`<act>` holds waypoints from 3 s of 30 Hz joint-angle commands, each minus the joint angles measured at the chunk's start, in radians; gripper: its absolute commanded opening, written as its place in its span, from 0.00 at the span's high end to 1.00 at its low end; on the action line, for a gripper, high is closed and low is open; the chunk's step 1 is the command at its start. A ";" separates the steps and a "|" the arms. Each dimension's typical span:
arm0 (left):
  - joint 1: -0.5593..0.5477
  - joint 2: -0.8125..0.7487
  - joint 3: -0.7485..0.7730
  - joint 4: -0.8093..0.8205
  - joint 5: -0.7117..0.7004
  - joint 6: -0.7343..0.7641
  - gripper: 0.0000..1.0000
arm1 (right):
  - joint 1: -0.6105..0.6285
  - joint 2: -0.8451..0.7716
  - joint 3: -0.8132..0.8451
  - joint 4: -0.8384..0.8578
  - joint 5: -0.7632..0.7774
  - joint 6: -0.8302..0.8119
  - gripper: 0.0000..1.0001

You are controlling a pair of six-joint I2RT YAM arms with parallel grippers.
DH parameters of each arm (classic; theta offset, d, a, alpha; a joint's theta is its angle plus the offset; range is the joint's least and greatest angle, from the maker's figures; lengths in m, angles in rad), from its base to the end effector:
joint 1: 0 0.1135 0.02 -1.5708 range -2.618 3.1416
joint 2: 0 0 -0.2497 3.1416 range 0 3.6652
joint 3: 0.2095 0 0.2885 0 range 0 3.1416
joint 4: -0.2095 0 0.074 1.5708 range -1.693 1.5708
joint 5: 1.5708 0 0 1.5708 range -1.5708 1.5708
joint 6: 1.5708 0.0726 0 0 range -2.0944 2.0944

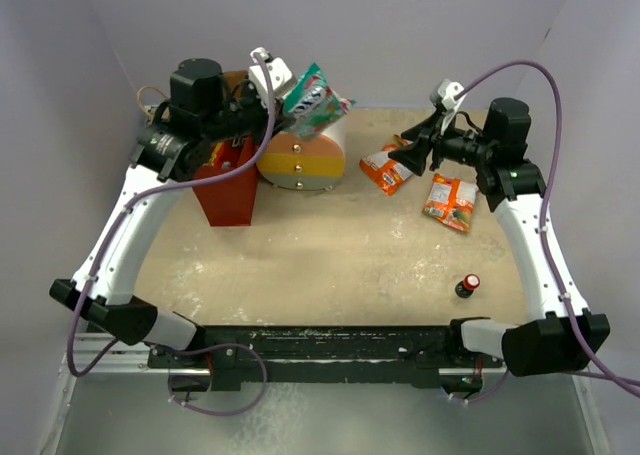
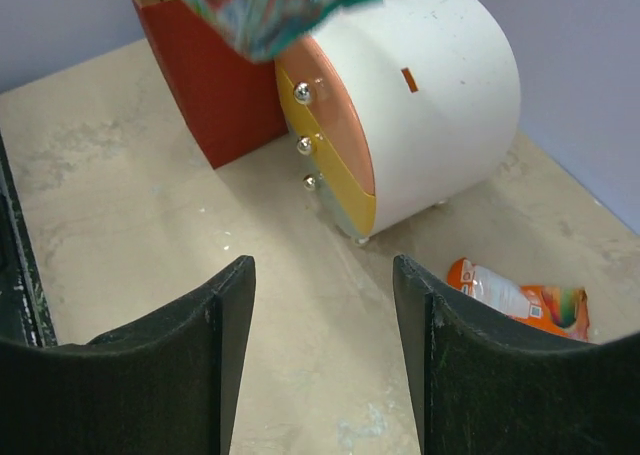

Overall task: Place the snacks into the paper bag
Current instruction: Place the snack in the paper bag, then pick up the snack from the center of the board.

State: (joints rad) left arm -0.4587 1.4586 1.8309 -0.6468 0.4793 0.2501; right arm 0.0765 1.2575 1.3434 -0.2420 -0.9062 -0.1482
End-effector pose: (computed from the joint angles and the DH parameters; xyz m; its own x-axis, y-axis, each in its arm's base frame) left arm 0.3136 -0.1922 0.4826 -0.0397 0.2646 -0.9636 0.8264 0.5507 0.1171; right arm 0.3310 0.0827 0.4166 -0.0319 -0.0938 -0.9951 -0.8363 0.5477 -0.0248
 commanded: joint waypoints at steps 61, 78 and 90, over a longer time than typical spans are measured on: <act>0.392 0.041 0.010 -0.055 -0.358 0.135 0.02 | -0.249 0.401 -0.041 -0.173 0.757 -0.303 0.28; 0.392 -0.041 -0.131 -0.022 -0.237 0.106 0.01 | -0.417 0.617 -0.017 -0.219 0.578 -0.231 0.26; 0.391 -0.058 -0.159 -0.003 -0.077 0.106 0.01 | -0.435 0.729 0.045 -0.310 0.387 -0.270 0.60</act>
State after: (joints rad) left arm -0.0704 1.4509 1.6836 -0.7017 0.3092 0.3580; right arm -0.3569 1.9579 1.3540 -0.4831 -0.4316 -0.3939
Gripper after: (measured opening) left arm 0.992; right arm 0.473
